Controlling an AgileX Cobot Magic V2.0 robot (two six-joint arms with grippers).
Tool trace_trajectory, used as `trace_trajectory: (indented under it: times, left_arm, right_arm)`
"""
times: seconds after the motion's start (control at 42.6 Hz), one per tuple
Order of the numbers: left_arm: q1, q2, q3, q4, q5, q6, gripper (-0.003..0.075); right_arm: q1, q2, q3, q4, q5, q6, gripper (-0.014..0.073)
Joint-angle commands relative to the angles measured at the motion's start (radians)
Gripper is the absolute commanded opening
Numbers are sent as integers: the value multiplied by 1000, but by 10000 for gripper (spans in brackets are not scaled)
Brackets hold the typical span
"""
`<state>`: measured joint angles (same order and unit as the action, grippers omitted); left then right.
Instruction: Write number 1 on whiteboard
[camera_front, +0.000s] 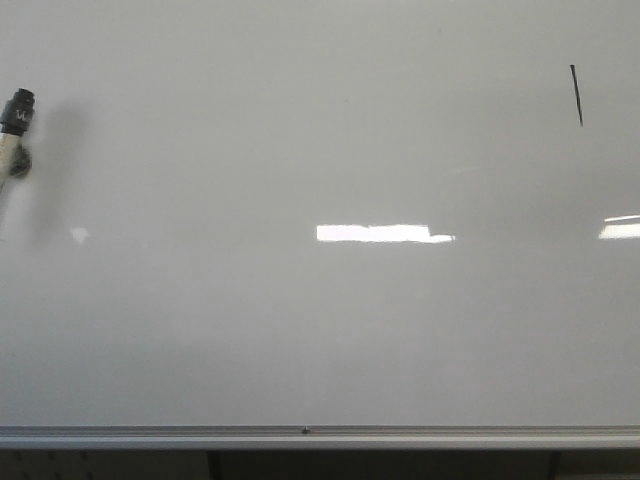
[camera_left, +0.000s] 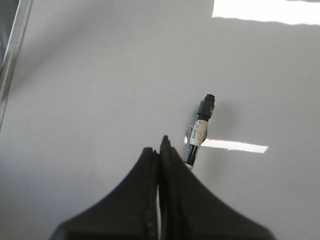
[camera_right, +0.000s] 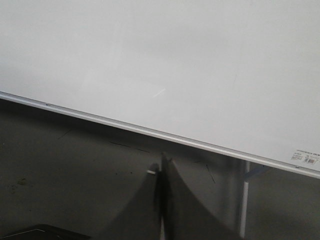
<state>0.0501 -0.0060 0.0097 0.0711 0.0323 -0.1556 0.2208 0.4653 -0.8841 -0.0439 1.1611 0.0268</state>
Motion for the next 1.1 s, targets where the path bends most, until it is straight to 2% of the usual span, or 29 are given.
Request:
trace_trajectory:
  times: [0.0, 0.211, 0.446, 1.081]
  left_arm:
    - [0, -18, 21, 3, -97, -1, -20]
    - [-2, -18, 21, 9, -124, 10, -20]
    - [-39, -18, 21, -102, -133, 183, -20]
    - [-39, -18, 21, -102, -128, 183, -20]
  right_arm:
    - [0, 8, -21, -4, -64, 0, -69]
    - [0, 8, -21, -4, -64, 0, -69]
    - [0, 8, -21, -4, -64, 0, -69]
    - [0, 8, -21, -4, -64, 0, -69]
